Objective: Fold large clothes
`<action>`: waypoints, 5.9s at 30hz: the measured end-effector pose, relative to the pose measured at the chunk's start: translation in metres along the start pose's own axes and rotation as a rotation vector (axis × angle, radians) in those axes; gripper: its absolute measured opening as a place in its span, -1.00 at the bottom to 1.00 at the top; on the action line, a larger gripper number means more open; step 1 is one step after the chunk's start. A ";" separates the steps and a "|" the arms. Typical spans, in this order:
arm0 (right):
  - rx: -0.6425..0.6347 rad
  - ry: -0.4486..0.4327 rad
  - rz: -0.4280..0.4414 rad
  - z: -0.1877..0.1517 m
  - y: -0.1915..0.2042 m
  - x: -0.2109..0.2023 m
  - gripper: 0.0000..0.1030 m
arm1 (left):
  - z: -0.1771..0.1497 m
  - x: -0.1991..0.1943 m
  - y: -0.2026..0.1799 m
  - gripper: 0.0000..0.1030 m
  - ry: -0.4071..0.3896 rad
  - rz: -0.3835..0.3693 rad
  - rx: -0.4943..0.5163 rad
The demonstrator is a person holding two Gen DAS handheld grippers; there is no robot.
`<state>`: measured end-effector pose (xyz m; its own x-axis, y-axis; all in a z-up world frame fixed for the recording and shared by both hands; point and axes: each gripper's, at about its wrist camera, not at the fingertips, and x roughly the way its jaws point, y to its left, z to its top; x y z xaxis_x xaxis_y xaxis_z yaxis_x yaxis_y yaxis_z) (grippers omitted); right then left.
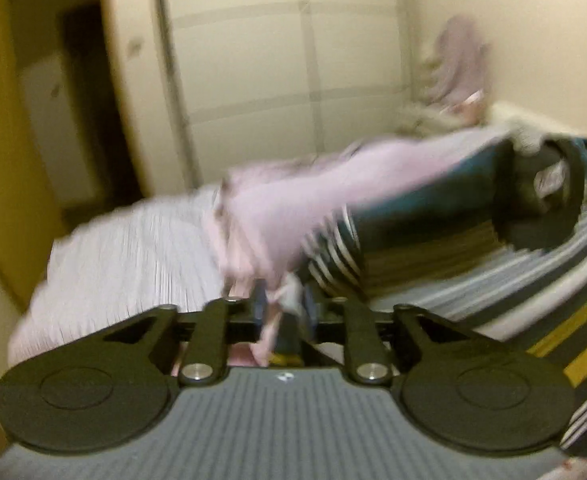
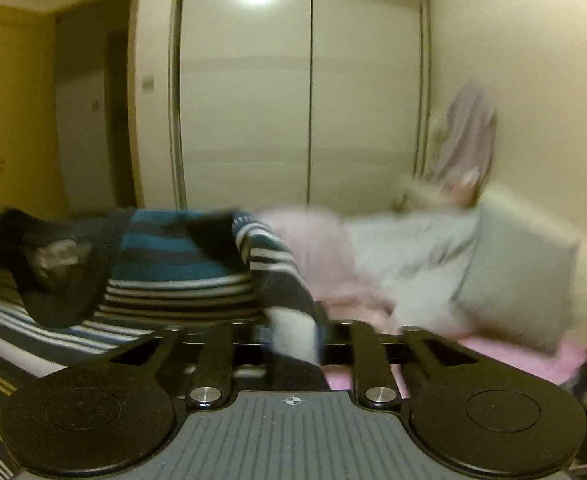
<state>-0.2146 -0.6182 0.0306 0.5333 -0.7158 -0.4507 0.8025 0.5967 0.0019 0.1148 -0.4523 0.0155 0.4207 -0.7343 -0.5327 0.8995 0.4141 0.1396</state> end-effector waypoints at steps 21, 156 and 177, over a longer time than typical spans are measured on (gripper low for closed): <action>0.335 0.715 0.190 -0.351 -0.033 0.012 0.04 | -0.350 -0.027 -0.083 -0.46 0.639 -0.222 -0.173; -0.236 0.590 0.204 -0.246 0.253 -0.012 0.11 | -0.348 -0.024 0.268 -0.98 0.643 0.030 -0.077; -0.156 0.698 0.135 -0.275 0.253 -0.036 0.20 | -0.441 -0.006 0.205 -0.39 0.615 0.045 0.484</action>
<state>-0.1047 -0.3418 -0.1985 0.2886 -0.2650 -0.9200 0.6662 0.7458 -0.0059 0.2447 -0.1259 -0.3207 0.4446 -0.2339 -0.8647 0.8938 0.0522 0.4454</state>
